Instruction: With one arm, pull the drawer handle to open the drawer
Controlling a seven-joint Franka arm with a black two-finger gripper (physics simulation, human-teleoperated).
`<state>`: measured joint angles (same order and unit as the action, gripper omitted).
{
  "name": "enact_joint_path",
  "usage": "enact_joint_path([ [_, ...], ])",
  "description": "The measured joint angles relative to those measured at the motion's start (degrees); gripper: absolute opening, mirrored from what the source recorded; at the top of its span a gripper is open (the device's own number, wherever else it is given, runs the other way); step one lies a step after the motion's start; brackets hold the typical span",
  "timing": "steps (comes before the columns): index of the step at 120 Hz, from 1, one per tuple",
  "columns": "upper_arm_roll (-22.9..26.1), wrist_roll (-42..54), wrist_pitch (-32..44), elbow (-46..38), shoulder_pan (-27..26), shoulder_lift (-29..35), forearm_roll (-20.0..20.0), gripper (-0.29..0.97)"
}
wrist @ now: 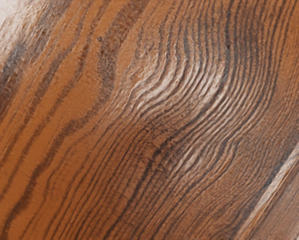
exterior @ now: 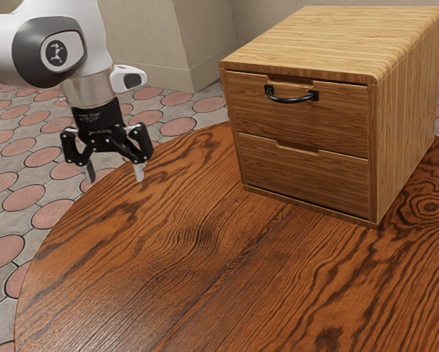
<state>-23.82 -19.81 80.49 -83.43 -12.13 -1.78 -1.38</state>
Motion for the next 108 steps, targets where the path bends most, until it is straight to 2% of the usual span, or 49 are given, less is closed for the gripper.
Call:
enact_joint_path([
  [25,0.1,-0.4,-0.1,0.2,-1.6,0.0,0.5,0.68],
  [33,0.4,-0.9,-1.2,4.7,-1.7,0.8,0.7,0.68],
  [43,2.3,-4.3,-2.7,9.9,-0.2,1.2,1.6,0.68],
  [57,6.4,-13.4,-1.8,11.5,3.3,1.0,2.3,0.68],
  [82,8.4,-29.5,4.8,10.4,3.2,-0.1,4.0,0.68],
  [108,10.3,-41.4,15.2,10.7,-2.3,-4.2,4.3,0.68],
])
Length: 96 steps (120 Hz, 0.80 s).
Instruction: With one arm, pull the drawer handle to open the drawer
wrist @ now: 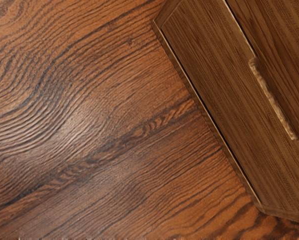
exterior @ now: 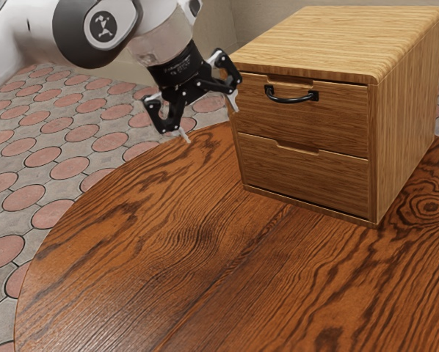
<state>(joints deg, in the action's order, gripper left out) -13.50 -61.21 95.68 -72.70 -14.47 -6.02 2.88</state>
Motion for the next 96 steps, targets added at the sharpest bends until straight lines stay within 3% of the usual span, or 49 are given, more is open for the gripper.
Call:
enact_joint_path([
  [41,3.3,-11.8,13.1,0.8,0.6,-4.5,0.1,0.68],
  [96,6.2,-19.9,17.6,9.2,2.4,-12.1,0.1,0.68],
])
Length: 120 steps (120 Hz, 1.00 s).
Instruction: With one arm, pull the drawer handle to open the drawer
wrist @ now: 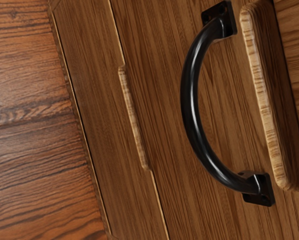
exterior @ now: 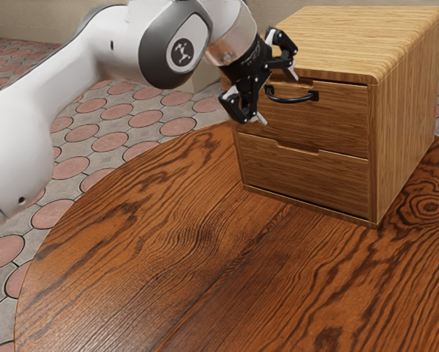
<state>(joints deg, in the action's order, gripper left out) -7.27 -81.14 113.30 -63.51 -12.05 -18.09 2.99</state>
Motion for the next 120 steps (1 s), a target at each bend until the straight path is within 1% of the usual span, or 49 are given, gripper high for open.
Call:
enact_joint_path([
  [11,0.3,-1.0,0.3,1.2,0.5,-2.0,0.0,0.68],
  [20,2.3,-1.8,0.5,1.8,2.6,-2.7,0.0,0.68],
  [30,2.9,-2.5,0.6,2.0,3.4,-3.3,0.0,0.68],
  [120,3.7,-6.0,1.9,3.3,4.9,-6.3,0.0,0.68],
])
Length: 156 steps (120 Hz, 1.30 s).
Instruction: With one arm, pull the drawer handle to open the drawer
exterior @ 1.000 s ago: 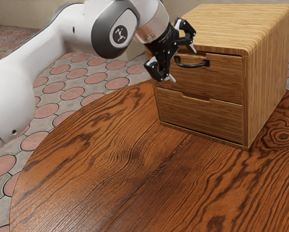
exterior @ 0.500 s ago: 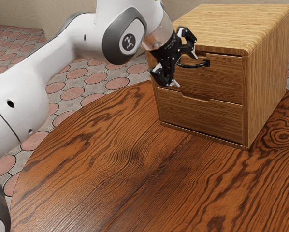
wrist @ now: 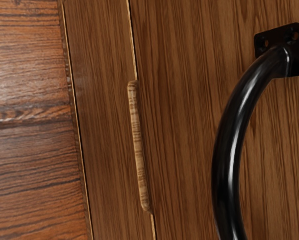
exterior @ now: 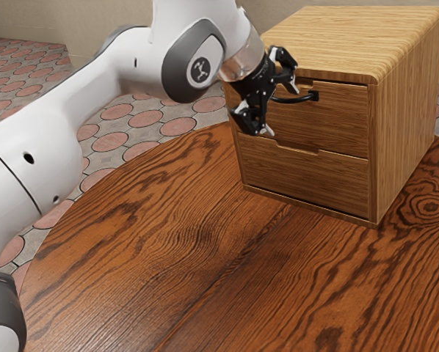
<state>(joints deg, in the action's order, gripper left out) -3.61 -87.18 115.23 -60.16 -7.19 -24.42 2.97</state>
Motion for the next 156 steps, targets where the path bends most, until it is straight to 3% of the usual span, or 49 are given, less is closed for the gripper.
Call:
enact_joint_path([
  [34,-0.1,-0.6,0.4,0.0,0.3,-1.0,0.0,0.67],
  [85,-0.8,-1.1,-0.8,-0.1,0.4,-0.1,-0.1,0.52],
  [132,-0.6,-1.4,-4.2,-0.4,0.2,1.7,-0.1,0.13],
  [156,-0.8,-1.5,-6.0,-1.6,0.1,3.4,-0.1,0.00],
])
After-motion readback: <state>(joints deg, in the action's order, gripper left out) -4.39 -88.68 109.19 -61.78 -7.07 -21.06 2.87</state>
